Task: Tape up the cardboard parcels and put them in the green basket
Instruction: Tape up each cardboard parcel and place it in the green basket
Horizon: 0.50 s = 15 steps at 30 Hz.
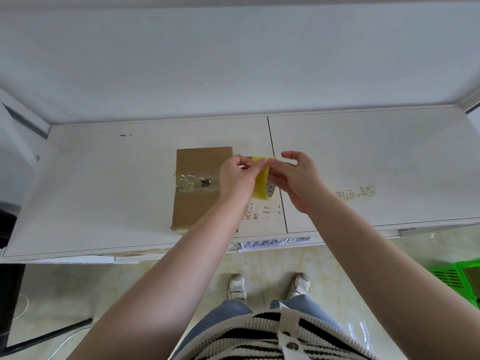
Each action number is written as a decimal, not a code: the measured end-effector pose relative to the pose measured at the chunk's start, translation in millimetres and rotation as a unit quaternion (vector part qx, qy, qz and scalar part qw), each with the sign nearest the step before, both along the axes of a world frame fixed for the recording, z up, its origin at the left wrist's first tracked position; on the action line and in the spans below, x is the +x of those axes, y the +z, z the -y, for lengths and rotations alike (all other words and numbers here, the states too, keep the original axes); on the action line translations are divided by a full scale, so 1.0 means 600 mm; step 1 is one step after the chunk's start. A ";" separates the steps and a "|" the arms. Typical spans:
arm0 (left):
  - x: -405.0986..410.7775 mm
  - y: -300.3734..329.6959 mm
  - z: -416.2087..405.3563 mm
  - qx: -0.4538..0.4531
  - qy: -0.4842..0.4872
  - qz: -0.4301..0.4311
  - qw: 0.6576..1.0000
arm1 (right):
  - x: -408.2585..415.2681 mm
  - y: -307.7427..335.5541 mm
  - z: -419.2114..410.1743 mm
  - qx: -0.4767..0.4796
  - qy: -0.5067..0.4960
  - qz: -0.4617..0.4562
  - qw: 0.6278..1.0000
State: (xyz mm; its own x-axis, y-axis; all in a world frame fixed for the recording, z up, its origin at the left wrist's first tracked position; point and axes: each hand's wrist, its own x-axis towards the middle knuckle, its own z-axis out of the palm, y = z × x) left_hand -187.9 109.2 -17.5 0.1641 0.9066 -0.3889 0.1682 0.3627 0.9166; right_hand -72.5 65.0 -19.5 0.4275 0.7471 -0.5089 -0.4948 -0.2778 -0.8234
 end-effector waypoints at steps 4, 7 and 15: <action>0.007 -0.004 0.004 0.008 0.000 -0.003 1.000 | -0.001 0.001 0.006 -0.011 -0.034 0.004 0.999; 0.019 -0.008 0.012 0.045 0.000 -0.026 0.999 | 0.003 0.005 0.012 -0.012 -0.049 -0.013 0.999; 0.045 -0.027 0.026 0.123 -0.033 -0.037 0.991 | 0.032 0.007 0.037 -0.030 -0.053 -0.060 0.996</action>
